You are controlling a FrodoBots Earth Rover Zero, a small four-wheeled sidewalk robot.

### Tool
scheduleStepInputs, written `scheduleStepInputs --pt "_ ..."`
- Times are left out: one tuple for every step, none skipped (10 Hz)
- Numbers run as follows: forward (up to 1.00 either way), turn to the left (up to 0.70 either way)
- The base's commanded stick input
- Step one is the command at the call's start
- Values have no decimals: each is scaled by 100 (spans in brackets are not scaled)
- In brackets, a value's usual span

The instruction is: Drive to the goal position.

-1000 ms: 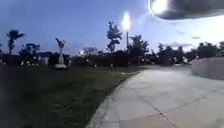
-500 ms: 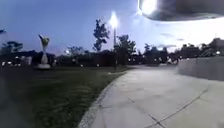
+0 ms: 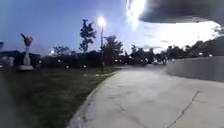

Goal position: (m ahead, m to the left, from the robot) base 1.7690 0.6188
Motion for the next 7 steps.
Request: scheduleStepInputs --pt "70 -35" --pt "70 -35" --pt "70 -35" --pt "70 -35" --pt "70 -35" --pt "70 -23" --pt "70 0"
